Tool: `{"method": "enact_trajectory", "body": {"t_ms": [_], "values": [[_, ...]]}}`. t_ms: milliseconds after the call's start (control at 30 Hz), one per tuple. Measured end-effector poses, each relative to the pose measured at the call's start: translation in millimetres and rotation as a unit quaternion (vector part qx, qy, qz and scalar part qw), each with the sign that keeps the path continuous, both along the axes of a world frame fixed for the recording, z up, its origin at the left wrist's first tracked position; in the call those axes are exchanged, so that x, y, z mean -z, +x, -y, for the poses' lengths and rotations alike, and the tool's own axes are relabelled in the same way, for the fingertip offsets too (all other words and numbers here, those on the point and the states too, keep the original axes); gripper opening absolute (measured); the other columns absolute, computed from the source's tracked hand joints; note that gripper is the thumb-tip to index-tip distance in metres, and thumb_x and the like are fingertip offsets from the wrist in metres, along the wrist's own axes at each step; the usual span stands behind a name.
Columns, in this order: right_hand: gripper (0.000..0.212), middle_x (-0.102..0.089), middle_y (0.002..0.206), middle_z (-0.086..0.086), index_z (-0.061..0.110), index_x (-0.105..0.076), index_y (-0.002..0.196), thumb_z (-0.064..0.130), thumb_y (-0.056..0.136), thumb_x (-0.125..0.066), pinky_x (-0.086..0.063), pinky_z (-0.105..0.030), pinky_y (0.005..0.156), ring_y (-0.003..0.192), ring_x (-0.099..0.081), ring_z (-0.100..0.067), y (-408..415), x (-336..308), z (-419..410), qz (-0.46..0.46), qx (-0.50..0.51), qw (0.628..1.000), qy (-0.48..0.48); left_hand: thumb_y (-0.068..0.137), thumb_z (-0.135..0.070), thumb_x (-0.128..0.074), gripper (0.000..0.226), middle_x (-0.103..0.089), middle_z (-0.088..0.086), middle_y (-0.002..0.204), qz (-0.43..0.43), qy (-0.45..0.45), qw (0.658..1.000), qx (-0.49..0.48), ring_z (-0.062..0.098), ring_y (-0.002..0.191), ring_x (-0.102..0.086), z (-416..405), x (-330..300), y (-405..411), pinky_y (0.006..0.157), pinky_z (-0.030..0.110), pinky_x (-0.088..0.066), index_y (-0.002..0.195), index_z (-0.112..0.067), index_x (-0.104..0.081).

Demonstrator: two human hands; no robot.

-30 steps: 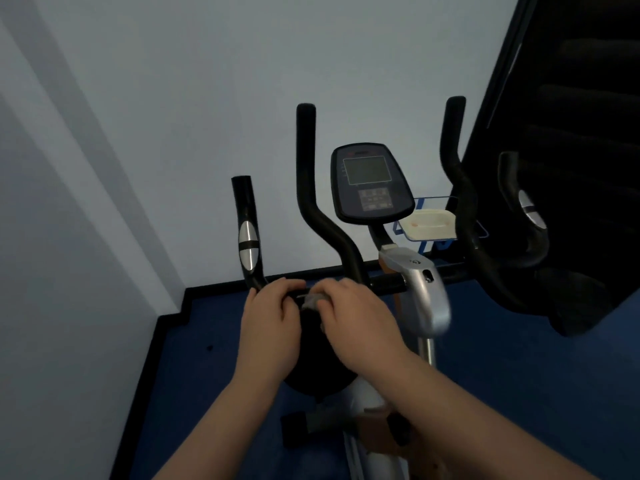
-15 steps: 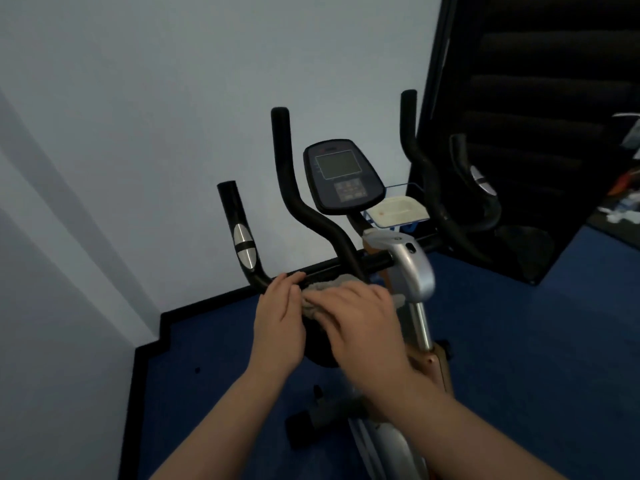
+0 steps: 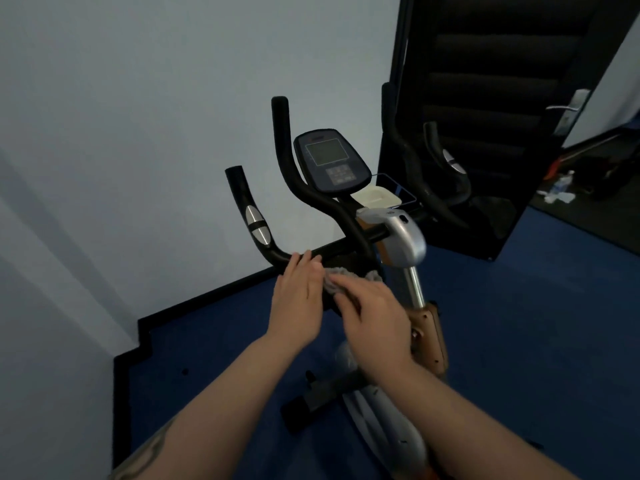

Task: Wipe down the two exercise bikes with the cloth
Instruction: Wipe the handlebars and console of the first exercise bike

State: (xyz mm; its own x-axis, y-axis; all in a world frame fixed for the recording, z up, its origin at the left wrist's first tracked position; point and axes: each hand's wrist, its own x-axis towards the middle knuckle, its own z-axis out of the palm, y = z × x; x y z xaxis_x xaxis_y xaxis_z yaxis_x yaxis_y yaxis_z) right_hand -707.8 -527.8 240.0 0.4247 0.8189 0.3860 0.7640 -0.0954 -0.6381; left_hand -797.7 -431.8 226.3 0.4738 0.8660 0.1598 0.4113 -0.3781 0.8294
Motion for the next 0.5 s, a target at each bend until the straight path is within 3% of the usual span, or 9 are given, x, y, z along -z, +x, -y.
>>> {"method": "enact_trajectory", "body": {"t_ms": [133,200,333,400,500], "values": [[0.025,-0.071,0.103,0.016,0.030,-0.071,0.109,0.014,0.091,-0.064,-0.050,-0.020,0.084,0.101,-0.064,-0.002,13.8,-6.3,29.9,-0.247,-0.078,0.965,-0.028,0.093,-0.056,-0.027,0.050,-0.036,-0.021,0.148,0.083,-0.105,0.991,0.028,-0.009,0.134,-0.031,31.2,0.2,-37.9,0.115,0.020,-0.020,0.139,-0.039,-0.040],[0.023,-0.074,0.098,0.011,0.027,-0.073,0.103,0.010,0.089,-0.065,-0.052,-0.018,0.080,0.096,-0.067,-0.005,1.5,-11.6,41.4,-0.349,-0.127,0.928,-0.018,0.093,-0.050,-0.037,0.046,-0.049,-0.023,0.138,0.114,-0.121,0.986,0.021,-0.012,0.125,-0.041,50.8,1.7,-62.5,0.108,0.015,-0.031,0.134,-0.035,-0.051],[0.022,-0.072,0.108,-0.003,0.018,-0.069,0.112,0.016,0.093,-0.058,-0.055,-0.029,0.084,0.102,-0.068,-0.018,-37.6,-1.5,50.4,-0.502,-0.196,0.841,-0.056,0.087,-0.039,-0.049,0.036,-0.066,-0.017,0.118,0.171,-0.144,0.974,0.016,-0.003,0.112,-0.058,80.0,-3.9,-110.9,0.088,0.009,-0.044,0.118,-0.028,-0.065],[0.025,-0.072,0.110,-0.004,0.016,-0.066,0.116,0.015,0.095,-0.053,-0.055,-0.029,0.083,0.104,-0.067,-0.020,-53.7,3.0,49.5,-0.559,-0.193,0.804,-0.065,0.085,-0.044,-0.052,0.034,-0.068,-0.015,0.114,0.192,-0.169,0.967,0.007,0.000,0.109,-0.061,86.7,-8.8,-131.8,0.084,0.012,-0.047,0.112,-0.030,-0.069],[0.029,-0.072,0.111,-0.007,0.013,-0.064,0.118,0.012,0.090,-0.057,-0.055,-0.027,0.077,0.102,-0.068,-0.021,-71.3,7.8,45.9,-0.629,-0.189,0.752,-0.049,0.086,-0.046,-0.065,0.034,-0.068,-0.009,0.116,0.210,-0.194,0.958,-0.004,0.008,0.111,-0.062,92.5,-12.6,-151.5,0.090,0.027,-0.051,0.114,-0.028,-0.067]]}}
